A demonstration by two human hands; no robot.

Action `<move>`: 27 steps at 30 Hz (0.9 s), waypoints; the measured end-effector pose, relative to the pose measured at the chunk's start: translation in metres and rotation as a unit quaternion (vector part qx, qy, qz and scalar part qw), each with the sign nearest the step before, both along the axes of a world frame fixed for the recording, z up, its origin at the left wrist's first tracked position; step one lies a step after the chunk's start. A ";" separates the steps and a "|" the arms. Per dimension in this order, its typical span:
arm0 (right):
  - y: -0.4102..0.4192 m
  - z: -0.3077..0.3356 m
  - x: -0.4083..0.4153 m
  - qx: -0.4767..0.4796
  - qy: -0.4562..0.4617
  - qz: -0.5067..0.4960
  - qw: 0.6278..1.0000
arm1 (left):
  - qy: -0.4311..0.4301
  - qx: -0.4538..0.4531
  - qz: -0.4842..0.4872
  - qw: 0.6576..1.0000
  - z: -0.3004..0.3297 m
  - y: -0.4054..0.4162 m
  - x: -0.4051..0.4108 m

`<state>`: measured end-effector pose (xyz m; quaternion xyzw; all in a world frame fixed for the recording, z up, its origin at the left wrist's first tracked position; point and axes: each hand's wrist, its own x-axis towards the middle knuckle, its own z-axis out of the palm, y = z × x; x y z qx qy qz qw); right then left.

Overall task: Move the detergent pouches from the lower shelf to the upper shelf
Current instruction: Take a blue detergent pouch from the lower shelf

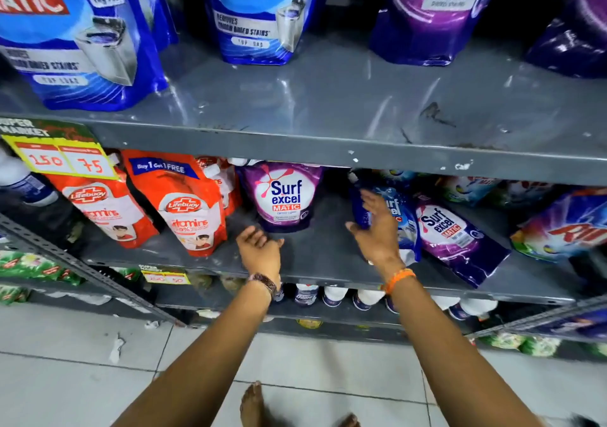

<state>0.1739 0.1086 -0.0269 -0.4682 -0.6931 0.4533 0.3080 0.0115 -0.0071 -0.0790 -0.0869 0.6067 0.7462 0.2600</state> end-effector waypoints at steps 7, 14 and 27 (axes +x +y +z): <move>0.067 0.002 0.072 -0.045 -0.175 -0.141 0.973 | -0.019 -0.054 -0.265 0.963 0.024 0.075 0.066; 0.077 0.013 0.076 -0.135 -0.134 -0.065 0.980 | 0.008 -0.071 -0.372 0.926 0.037 0.145 0.091; 0.064 -0.015 0.104 -0.260 0.062 -0.051 0.962 | 0.087 -0.062 -0.371 0.923 0.031 0.124 0.103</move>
